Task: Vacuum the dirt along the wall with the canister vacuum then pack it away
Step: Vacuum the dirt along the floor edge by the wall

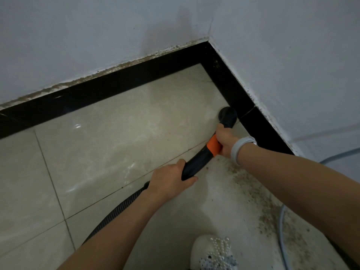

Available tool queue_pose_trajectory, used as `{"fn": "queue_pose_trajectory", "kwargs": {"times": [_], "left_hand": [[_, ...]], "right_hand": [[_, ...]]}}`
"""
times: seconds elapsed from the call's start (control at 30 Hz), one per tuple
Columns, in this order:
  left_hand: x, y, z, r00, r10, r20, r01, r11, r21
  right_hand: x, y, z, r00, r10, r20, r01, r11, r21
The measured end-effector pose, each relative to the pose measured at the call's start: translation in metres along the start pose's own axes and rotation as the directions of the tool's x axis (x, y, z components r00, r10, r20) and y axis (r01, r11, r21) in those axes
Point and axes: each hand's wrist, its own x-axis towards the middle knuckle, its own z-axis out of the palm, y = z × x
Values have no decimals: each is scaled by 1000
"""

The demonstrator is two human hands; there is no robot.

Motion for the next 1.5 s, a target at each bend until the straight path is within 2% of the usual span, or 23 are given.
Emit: {"fn": "queue_pose_trajectory", "kwargs": {"times": [0.07,0.2,0.27,0.4,0.6,0.67,0.8,0.9,1.0,1.07,1.13,1.23,1.3,1.33,1.4,1.47,1.5], "left_hand": [[0,3,1,1000,6,13,-6,1000,-5],[-6,1,3,995,-55,-81,54,998,-12],[-15,-9,3,991,-88,-102,88,996,-2],[-40,-38,-5,989,-134,-56,133,991,-22],[-73,-70,-14,974,-217,-67,210,973,-101],[-86,-83,-17,968,-250,-33,242,957,-158],[-107,-103,-28,954,-299,-8,288,923,-254],[-117,-111,-32,932,-354,-78,338,926,-167],[-123,-117,-30,882,-403,-244,403,914,-54],[-126,-122,-30,860,-408,-306,415,909,-44],[-128,-130,-36,852,-428,-303,428,901,-69],[-126,-142,-50,847,-459,-269,448,888,-106],[-123,-144,-59,854,-470,-221,451,882,-134],[-123,-144,-62,862,-468,-194,448,883,-140],[-126,-143,-65,877,-455,-156,436,889,-139],[-132,-143,-67,884,-442,-154,425,896,-130],[-136,-144,-67,880,-445,-167,429,895,-121]], "right_hand": [[3,2,-3,999,-23,-42,21,998,-53],[-3,7,2,999,-34,-38,32,998,-60],[-13,13,10,1000,6,20,-6,999,-34],[-49,30,40,976,101,191,-100,995,-15],[-108,59,85,849,232,476,-143,966,-216],[-115,63,95,821,250,513,-158,963,-217],[-120,58,113,838,207,505,-147,977,-156],[-129,56,131,827,195,527,-105,975,-195],[-139,55,147,774,238,587,-96,960,-263],[-145,54,152,722,281,632,-69,938,-339],[-149,53,154,687,278,671,43,906,-420],[-150,51,154,711,132,691,316,817,-482],[-149,53,153,733,-30,680,501,699,-510],[-148,56,151,724,-93,683,583,611,-535],[-145,68,143,682,-173,710,714,369,-596],[-142,89,131,640,-223,736,768,146,-623],[-142,102,123,639,-242,730,762,72,-643]]}}
